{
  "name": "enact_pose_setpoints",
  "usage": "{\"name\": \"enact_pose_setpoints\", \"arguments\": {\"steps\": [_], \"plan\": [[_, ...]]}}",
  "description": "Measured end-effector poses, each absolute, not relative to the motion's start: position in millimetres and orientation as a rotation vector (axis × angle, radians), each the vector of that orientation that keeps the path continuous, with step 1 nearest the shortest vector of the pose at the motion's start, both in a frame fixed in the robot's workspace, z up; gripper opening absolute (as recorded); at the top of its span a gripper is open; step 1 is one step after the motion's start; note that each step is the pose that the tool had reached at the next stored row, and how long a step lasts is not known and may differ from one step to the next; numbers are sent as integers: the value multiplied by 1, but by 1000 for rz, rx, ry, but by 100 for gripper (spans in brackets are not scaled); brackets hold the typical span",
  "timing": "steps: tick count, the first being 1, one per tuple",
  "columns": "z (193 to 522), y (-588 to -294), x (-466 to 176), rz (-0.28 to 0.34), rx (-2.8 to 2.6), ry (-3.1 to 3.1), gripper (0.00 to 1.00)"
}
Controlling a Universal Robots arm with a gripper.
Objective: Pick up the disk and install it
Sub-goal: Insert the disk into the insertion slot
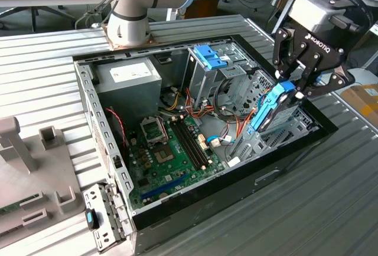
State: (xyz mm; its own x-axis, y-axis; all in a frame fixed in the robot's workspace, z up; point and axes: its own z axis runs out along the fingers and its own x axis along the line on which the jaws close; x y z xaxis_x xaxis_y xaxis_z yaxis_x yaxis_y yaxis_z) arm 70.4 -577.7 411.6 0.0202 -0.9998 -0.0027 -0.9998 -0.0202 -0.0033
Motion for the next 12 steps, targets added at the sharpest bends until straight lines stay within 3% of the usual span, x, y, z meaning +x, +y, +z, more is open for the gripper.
{"name": "enact_pose_setpoints", "arguments": {"steps": [12], "plan": [[399,-578,70,-1,-2241,2196,38]]}}
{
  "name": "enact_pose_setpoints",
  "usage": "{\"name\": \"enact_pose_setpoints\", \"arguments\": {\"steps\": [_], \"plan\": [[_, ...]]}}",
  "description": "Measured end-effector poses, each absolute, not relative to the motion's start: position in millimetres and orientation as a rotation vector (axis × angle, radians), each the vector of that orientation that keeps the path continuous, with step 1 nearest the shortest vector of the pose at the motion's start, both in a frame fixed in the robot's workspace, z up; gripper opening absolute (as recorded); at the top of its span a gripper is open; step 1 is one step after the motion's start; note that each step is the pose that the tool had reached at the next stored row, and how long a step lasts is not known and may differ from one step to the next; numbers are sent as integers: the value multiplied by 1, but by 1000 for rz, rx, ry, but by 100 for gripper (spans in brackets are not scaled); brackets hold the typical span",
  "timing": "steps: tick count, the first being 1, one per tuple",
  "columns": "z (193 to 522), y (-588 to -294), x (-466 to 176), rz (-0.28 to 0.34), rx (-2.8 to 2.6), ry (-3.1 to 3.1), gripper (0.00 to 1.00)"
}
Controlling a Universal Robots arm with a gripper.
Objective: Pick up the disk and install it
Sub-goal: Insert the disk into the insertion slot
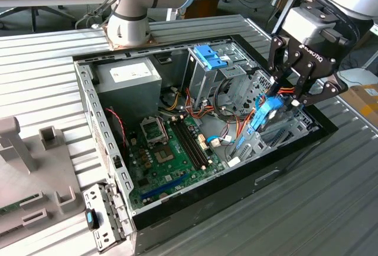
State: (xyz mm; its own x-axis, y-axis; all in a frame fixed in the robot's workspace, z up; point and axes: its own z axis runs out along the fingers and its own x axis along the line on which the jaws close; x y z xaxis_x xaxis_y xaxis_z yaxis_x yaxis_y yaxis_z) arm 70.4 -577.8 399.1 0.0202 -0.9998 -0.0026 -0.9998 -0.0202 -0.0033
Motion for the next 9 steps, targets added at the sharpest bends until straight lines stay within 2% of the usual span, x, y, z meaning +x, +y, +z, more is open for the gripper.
{"name": "enact_pose_setpoints", "arguments": {"steps": [1,9], "plan": [[399,-578,70,-1,-2241,2196,44],[396,-578,77,-1,-2241,2196,44]]}}
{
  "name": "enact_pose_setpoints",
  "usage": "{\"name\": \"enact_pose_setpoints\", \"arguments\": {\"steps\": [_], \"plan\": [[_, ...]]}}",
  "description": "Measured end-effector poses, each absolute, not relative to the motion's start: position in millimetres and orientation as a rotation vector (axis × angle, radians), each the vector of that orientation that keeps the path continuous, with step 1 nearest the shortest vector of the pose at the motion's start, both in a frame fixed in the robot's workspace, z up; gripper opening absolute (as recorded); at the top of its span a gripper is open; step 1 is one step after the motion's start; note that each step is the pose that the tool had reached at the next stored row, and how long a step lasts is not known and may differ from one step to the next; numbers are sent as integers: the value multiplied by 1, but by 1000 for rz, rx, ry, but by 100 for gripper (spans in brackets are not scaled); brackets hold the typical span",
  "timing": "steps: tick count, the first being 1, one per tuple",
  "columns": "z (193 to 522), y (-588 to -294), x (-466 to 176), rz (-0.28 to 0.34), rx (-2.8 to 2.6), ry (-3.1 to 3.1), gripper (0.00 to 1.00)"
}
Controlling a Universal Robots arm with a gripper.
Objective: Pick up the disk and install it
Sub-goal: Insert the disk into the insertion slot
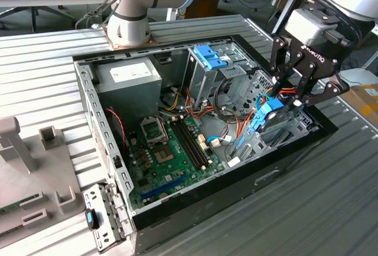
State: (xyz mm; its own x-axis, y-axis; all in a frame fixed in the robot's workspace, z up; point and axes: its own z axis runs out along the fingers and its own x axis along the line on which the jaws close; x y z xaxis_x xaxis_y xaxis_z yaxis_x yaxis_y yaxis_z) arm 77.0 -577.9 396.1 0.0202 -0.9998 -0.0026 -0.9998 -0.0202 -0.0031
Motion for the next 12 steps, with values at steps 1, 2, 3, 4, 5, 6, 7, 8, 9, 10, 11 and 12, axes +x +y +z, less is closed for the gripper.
{"name": "enact_pose_setpoints", "arguments": {"steps": [1,2,3,4,5,6,7,8,9,10,11,12], "plan": [[392,-578,77,0,-2241,2196,44],[390,-578,78,-1,-2241,2196,44],[391,-578,78,-1,-2241,2196,44],[393,-578,78,0,-2241,2196,44],[395,-579,78,2,-2240,2195,44],[395,-580,77,0,-2239,2194,44],[395,-580,73,-4,-2237,2192,44],[395,-581,69,-7,-2236,2191,44],[394,-581,68,-8,-2235,2190,44],[391,-581,68,-8,-2235,2190,44],[388,-582,68,-8,-2235,2190,44],[384,-582,68,-8,-2235,2190,44]]}}
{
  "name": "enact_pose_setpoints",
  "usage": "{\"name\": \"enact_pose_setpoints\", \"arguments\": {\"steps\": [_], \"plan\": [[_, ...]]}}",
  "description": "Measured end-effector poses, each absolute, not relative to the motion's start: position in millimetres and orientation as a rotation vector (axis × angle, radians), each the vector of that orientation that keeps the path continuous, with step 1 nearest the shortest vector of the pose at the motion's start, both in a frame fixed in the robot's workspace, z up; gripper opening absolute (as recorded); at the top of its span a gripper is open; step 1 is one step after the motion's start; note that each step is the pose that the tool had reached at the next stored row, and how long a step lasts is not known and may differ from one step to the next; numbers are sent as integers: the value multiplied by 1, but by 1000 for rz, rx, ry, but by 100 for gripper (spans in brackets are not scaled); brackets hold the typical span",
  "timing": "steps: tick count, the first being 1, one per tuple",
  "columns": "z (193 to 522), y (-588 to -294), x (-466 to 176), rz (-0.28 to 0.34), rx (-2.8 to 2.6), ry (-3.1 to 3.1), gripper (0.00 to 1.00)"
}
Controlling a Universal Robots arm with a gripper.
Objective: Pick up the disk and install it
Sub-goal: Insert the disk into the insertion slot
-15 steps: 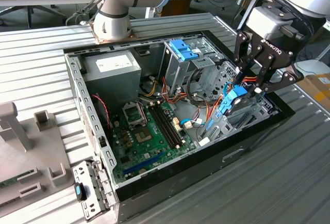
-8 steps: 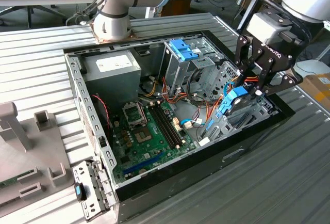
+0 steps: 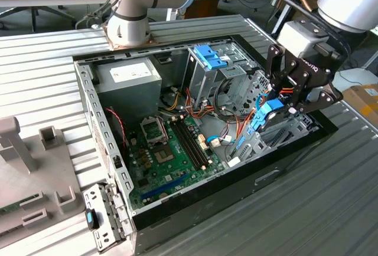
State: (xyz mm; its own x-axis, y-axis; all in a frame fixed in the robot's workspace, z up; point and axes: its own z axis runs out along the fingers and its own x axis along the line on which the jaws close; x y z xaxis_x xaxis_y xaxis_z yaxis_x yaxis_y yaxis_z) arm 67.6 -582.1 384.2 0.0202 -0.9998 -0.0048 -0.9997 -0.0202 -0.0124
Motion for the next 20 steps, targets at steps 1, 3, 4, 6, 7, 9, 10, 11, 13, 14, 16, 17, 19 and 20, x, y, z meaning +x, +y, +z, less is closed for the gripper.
{"name": "enact_pose_setpoints", "arguments": {"steps": [1,3,4,6,7,9,10,11,13,14,16,17,19,20], "plan": [[381,-582,68,-8,-2235,2190,44],[378,-583,68,-8,-2235,2190,44],[378,-583,68,-8,-2235,2190,44],[378,-583,68,-8,-2235,2190,44],[378,-583,68,-8,-2235,2190,44],[378,-583,68,-8,-2235,2190,44],[378,-583,68,-8,-2235,2190,43],[378,-583,68,-8,-2235,2190,37],[378,-583,68,-8,-2235,2190,37],[378,-583,68,-8,-2235,2190,37],[378,-583,68,-8,-2235,2190,37],[380,-583,68,-6,-2234,2189,37],[394,-583,68,-5,-2234,2189,37],[394,-583,68,-5,-2234,2189,37]]}}
